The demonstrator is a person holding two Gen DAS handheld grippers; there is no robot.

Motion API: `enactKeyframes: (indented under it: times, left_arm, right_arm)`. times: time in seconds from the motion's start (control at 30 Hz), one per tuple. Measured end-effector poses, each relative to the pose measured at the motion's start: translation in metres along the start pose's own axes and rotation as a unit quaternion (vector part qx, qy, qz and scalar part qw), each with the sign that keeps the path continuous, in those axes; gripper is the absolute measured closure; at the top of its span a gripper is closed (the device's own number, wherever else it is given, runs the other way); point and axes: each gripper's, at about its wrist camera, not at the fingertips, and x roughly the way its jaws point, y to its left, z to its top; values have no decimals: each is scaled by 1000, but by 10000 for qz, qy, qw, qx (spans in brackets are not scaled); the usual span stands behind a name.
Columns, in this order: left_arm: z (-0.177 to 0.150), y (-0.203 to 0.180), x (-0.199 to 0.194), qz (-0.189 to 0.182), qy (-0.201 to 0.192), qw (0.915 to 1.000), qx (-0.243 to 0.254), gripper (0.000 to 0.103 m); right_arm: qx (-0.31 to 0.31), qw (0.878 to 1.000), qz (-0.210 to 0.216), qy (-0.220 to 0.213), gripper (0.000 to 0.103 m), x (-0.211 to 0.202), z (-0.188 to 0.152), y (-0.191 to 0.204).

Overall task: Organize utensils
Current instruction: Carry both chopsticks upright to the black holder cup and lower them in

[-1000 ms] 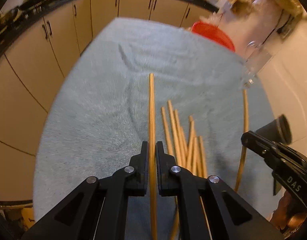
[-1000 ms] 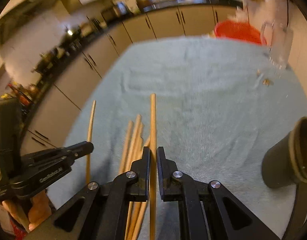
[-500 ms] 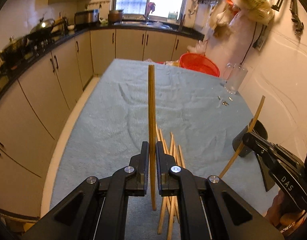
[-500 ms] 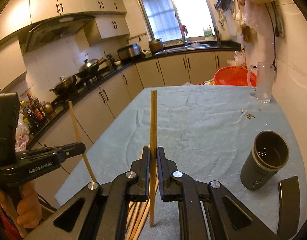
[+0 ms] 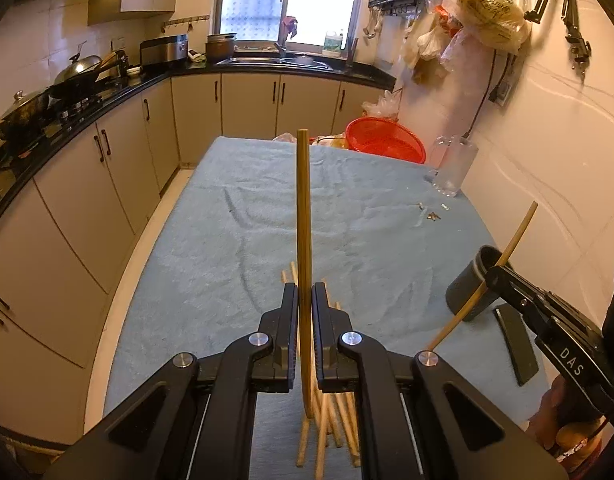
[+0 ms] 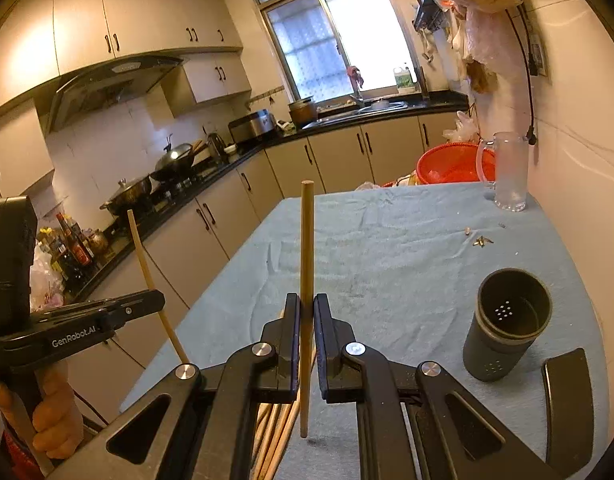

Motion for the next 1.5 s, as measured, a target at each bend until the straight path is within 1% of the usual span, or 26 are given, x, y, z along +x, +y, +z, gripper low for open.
enactKeyframes:
  times: [0.13,0.23,0.47,0.63,0.77,0.83,0.97,1.03,1.13,1.2,1.27,1.37,1.5]
  left_arm:
    - [5,-12,-2,-95,-31,9999,75,97]
    - [11,-23,-4,-266,-29,9996,124,97]
    - [35,-61,-8,-625,-171,9975,276,97]
    - [56,-94,-5,-917,-277,9948,347,97]
    - [78,-121,3,-1135,-351,9925,305,97]
    - [83,-130,3,-1271,-395,9908,257,97]
    - [102,-155,10,-1481,-502,9876,144,97]
    - [110,-169,19,-1517,-551,9868,103,97]
    - [115,-183,34,-1544,-533,9865,59,97]
    - [115,-192,50,-1528,-476,9871,46,97]
    - [113,-201,68,-1488,-349,9882,60,97]
    - [109,-211,96,-1415,-106,9899,72,97]
    - [101,-213,120,-1329,122,9910,79,97]
  right_arm:
    - [107,9998,14,-145,95,-13,6,-6]
    - [178,9995,-17,-253,95,-24,10,-13]
    - [411,9965,-180,-708,95,-65,28,-46]
    - [563,9921,-413,-1038,95,-94,43,-72]
    - [614,9886,-567,-1253,95,-111,58,-88]
    - [636,9869,-623,-1343,95,-116,63,-94]
    - [654,9823,-870,-1528,95,-124,74,-112]
    - [643,9797,-1046,-1585,95,-124,77,-121]
    - [690,9770,-1213,-1610,95,-119,81,-134]
    - [761,9765,-1285,-1554,95,-112,81,-147]
    - [833,9773,-1292,-1459,95,-102,79,-158]
    - [932,9806,-1236,-1203,95,-83,75,-174]
    - [952,9838,-1209,-921,95,-61,67,-182]
